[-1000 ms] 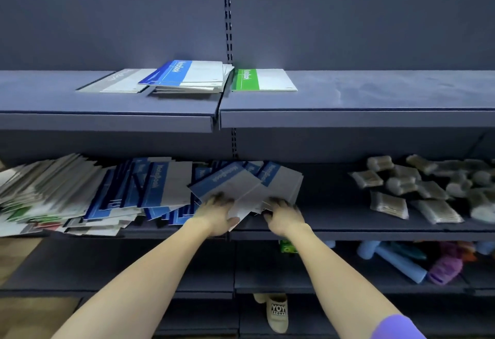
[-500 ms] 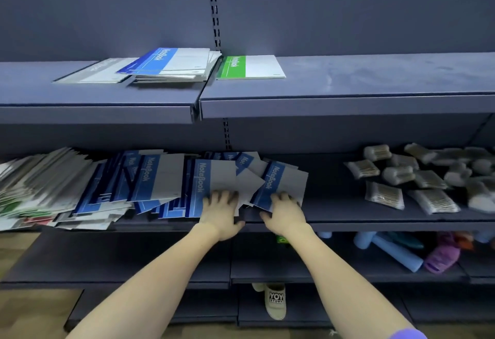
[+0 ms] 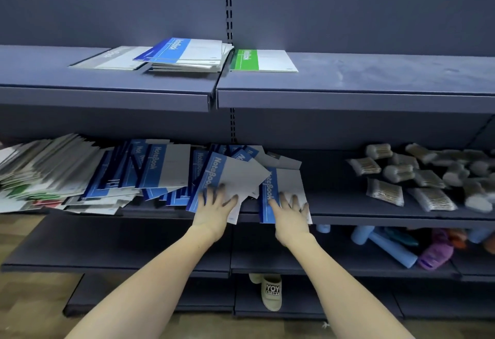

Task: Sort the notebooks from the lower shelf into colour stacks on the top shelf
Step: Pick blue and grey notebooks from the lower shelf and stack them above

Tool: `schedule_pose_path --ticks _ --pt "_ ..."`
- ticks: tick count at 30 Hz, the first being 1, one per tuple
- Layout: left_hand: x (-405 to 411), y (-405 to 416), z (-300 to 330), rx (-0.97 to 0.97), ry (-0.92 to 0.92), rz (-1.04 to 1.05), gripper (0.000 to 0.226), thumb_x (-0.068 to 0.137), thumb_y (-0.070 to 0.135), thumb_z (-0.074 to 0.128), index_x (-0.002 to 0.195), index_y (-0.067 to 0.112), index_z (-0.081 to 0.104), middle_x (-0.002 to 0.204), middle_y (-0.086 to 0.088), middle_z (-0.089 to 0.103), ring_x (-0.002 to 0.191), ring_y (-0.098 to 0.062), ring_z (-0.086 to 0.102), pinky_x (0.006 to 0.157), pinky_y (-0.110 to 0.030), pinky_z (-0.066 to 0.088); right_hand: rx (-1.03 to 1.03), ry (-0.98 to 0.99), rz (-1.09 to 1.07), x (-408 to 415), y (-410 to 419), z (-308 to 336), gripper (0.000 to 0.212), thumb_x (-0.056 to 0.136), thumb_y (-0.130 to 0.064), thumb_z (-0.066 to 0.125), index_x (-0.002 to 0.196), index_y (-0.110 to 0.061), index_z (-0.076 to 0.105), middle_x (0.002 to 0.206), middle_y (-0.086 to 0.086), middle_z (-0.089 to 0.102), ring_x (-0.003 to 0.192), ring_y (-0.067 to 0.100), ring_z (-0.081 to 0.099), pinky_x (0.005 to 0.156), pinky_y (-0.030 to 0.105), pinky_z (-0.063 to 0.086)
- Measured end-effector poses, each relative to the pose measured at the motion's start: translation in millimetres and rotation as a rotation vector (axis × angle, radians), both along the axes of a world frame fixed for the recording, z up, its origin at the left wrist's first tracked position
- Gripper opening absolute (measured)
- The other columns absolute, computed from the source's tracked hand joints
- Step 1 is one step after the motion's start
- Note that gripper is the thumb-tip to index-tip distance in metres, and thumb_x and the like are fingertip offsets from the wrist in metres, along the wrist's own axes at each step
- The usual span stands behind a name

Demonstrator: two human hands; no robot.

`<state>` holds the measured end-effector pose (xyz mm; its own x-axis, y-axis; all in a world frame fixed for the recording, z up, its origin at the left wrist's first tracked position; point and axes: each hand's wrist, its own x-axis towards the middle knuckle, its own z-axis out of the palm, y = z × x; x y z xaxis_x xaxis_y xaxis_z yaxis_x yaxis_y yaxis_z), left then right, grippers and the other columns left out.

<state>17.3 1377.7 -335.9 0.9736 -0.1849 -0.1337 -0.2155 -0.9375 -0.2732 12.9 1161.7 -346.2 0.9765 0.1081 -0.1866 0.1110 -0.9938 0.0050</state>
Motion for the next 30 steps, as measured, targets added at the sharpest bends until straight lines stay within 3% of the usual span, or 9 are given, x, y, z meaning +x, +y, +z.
schedule_pose_path --ticks 8,12,15,17,19,21,25,27,30 --pt "-18 13 13 0.049 -0.021 -0.158 0.093 0.086 0.005 0.059 0.156 0.029 0.003 0.161 -0.018 0.009 0.139 -0.047 0.021 0.112 -0.054 0.027 -0.010 -0.032 -0.060 -28 25 10 0.090 0.081 0.005 0.057 0.151 -0.034 0.018 0.159 0.008 0.023 0.137 0.043 0.027 0.110 0.065 0.028" --pt "-29 26 31 -0.041 0.059 -0.187 0.081 0.090 0.001 0.046 0.155 0.033 0.011 0.159 -0.014 0.019 0.139 -0.045 0.024 0.113 -0.054 0.024 0.076 0.009 -0.117 -44 47 26 0.089 0.088 0.003 0.052 0.155 -0.041 0.014 0.155 0.007 0.033 0.125 0.038 0.043 0.099 0.053 0.045" --pt "-36 42 46 -0.151 0.054 -0.222 0.077 0.089 -0.001 0.040 0.153 0.037 0.018 0.152 -0.011 0.035 0.132 -0.042 0.035 0.109 -0.050 0.030 0.166 0.002 -0.178 -57 68 49 0.087 0.088 0.005 0.045 0.155 -0.043 0.018 0.148 0.005 0.044 0.111 0.034 0.055 0.085 0.043 0.051" --pt "-37 56 61 -0.228 0.052 -0.251 0.077 0.090 -0.002 0.036 0.153 0.038 0.021 0.149 -0.008 0.041 0.131 -0.040 0.039 0.106 -0.049 0.034 0.224 -0.007 -0.250 -64 81 69 0.089 0.085 0.007 0.039 0.152 -0.050 0.024 0.133 0.007 0.055 0.101 0.033 0.057 0.081 0.042 0.052" --pt "-37 70 79 -0.268 0.045 -0.287 0.075 0.092 -0.002 0.034 0.153 0.038 0.024 0.148 -0.008 0.043 0.130 -0.038 0.041 0.102 -0.048 0.037 0.244 -0.060 -0.292 -71 92 91 0.083 0.084 0.004 0.040 0.146 -0.052 0.035 0.125 0.009 0.060 0.103 0.035 0.059 0.087 0.043 0.052" --pt "-37 80 100 -0.288 0.028 -0.326 0.068 0.093 -0.001 0.037 0.149 0.035 0.030 0.136 -0.010 0.050 0.120 -0.037 0.048 0.095 -0.047 0.041 0.210 -0.131 -0.281 -75 101 115 0.069 0.087 -0.002 0.045 0.142 -0.044 0.046 0.126 0.009 0.062 0.108 0.033 0.060 0.082 0.034 0.047" --pt "-38 100 152 -0.386 -0.008 -0.377 0.044 0.088 -0.004 0.043 0.122 0.024 0.047 0.110 -0.009 0.060 0.093 -0.033 0.057 0.074 -0.041 0.045 0.153 -0.175 -0.265 -82 124 172 0.054 0.087 -0.005 0.046 0.130 -0.035 0.058 0.120 0.006 0.064 0.105 0.031 0.059 0.077 0.033 0.044" --pt "-42 108 179 -0.383 -0.072 -0.413 0.035 0.086 -0.005 0.043 0.111 0.020 0.048 0.106 -0.007 0.063 0.088 -0.031 0.058 0.068 -0.037 0.041 0.143 -0.204 -0.261 -86 138 198 0.055 0.088 -0.005 0.046 0.130 -0.037 0.060 0.122 0.004 0.064 0.106 0.030 0.059 0.076 0.032 0.043" --pt "-51 115 213 -0.374 -0.182 -0.476 0.029 0.088 0.000 0.046 0.110 0.018 0.050 0.105 -0.006 0.065 0.085 -0.031 0.057 0.067 -0.034 0.038 0.203 -0.300 -0.271 -90 157 231 0.052 0.087 -0.007 0.044 0.125 -0.037 0.062 0.122 0.003 0.065 0.107 0.029 0.059 0.081 0.034 0.047"
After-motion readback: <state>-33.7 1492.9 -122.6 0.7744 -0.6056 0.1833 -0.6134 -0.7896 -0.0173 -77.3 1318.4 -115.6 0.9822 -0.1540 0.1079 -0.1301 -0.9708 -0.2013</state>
